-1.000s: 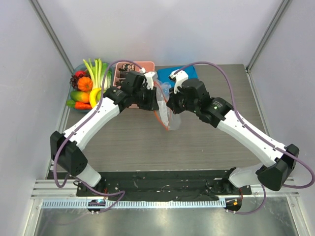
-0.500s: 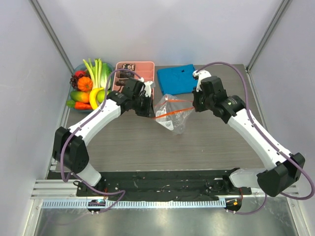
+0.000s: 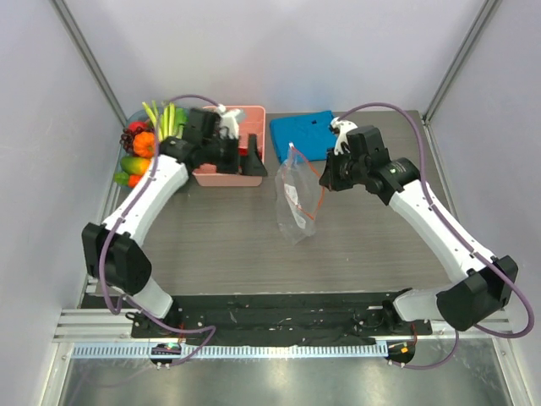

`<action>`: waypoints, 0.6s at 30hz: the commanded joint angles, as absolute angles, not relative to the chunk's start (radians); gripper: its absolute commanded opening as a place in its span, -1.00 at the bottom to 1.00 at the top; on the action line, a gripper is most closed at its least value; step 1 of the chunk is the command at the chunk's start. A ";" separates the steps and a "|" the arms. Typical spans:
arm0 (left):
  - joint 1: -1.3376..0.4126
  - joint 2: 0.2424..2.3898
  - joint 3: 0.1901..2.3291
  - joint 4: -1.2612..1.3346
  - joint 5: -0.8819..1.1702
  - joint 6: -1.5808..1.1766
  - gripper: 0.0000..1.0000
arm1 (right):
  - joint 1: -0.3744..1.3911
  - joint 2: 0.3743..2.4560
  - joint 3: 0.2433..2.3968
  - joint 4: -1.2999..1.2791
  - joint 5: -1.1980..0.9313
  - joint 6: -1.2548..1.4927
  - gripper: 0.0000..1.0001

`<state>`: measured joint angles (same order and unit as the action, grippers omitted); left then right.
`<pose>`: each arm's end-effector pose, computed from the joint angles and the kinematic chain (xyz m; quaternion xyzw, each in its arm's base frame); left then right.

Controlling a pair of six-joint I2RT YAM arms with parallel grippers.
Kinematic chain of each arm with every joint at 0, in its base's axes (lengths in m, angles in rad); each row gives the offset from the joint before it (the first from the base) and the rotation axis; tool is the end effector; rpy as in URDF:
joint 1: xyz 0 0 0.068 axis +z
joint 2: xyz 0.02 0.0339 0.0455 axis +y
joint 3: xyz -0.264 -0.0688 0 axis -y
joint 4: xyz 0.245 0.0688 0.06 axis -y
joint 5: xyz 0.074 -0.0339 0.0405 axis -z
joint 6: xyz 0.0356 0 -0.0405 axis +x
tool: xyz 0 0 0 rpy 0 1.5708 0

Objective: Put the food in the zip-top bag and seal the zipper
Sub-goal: Open the zipper of the food storage bag, then pick up the fake vegetable from the bin.

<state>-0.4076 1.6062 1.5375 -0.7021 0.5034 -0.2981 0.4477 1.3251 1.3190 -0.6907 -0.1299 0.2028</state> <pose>0.3176 -0.1558 0.3471 0.1457 0.8854 -0.3456 0.2746 0.2549 0.1275 0.3579 -0.1377 0.8940 0.1907 0.3814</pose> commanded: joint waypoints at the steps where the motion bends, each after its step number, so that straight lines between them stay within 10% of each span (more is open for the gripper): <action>1: -0.201 1.548 1.614 -0.738 0.637 -0.319 0.99 | 0.443 1.302 1.442 -0.768 -0.095 0.262 -0.99; 18: 0.136 1.558 1.689 -0.747 0.174 -0.038 1.00 | 0.445 1.379 1.396 -0.753 -0.008 0.262 -0.99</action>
